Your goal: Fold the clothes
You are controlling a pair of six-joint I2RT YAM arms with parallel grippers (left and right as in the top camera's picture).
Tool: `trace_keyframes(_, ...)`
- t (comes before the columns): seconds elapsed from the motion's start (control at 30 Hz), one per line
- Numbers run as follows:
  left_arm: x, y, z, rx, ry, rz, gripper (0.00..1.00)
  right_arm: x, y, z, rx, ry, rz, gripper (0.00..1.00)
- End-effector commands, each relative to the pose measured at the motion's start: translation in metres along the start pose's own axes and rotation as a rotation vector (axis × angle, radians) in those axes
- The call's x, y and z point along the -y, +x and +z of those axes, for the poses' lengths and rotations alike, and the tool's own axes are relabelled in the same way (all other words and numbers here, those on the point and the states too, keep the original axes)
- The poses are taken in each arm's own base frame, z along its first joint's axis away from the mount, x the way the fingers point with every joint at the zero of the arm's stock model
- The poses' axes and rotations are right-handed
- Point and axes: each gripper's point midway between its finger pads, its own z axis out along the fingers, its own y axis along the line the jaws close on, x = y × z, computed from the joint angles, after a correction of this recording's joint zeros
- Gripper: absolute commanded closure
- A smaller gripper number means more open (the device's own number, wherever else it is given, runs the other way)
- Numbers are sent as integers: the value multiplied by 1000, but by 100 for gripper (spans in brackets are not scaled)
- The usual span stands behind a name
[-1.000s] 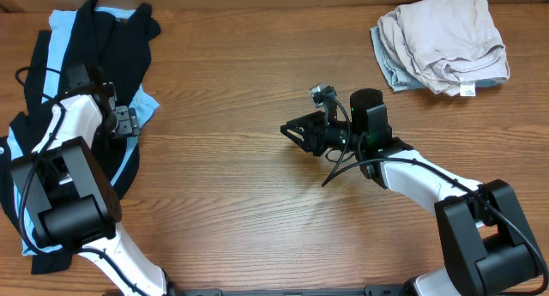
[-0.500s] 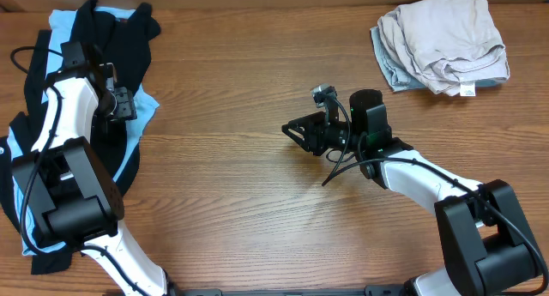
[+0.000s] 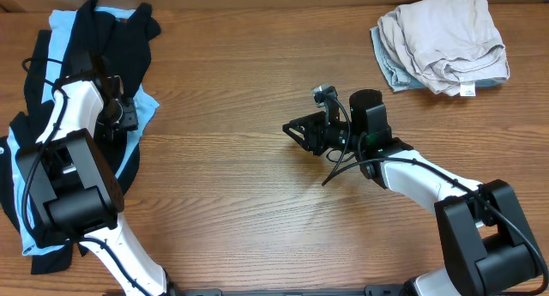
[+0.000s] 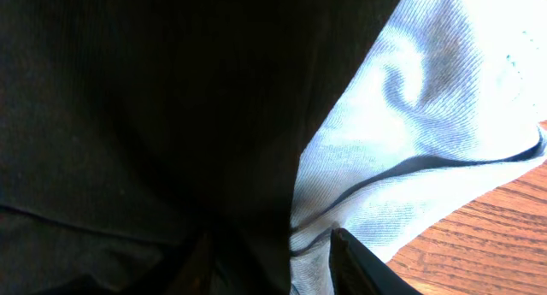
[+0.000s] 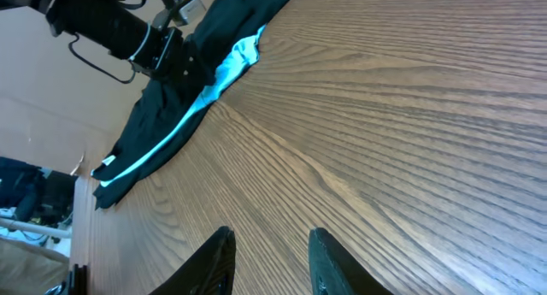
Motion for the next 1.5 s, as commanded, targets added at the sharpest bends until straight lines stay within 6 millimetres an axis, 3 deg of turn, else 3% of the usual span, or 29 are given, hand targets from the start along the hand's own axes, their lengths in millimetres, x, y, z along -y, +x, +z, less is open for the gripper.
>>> trace_keyframes(0.0, -1, 3, 1, -18, -4, -15, 56, -1, -6, 1, 13, 11, -17, 68)
trace_keyframes(0.37, -4, -4, -27, -40, -12, -70, 63, 0, -5, 1, 8, 15, -11, 68)
trace_keyframes(0.53, -4, 3, -21, -63, -12, -83, 74, 0, -5, 1, 8, 15, -12, 67)
trace_keyframes(0.77, -6, 15, -3, -76, -38, -81, 73, 0, -5, 1, 8, 15, -11, 67)
trace_keyframes(1.07, -6, 14, -2, -71, -38, -82, 72, 0, -5, 1, 8, 15, -11, 67)
trace_keyframes(1.1, -6, 14, -2, -71, -39, -82, 74, 0, -5, 1, 8, 15, -11, 67)
trace_keyframes(1.2, -6, 14, -2, -68, -39, -82, 96, 0, -5, 1, 8, 15, -11, 67)
trace_keyframes(1.37, -4, 14, -4, -71, -30, -85, 96, 0, -5, 1, 8, 15, -11, 68)
trace_keyframes(1.47, 1, 8, -16, -66, 3, -115, 96, -1, -8, -1, 16, 14, 13, 73)
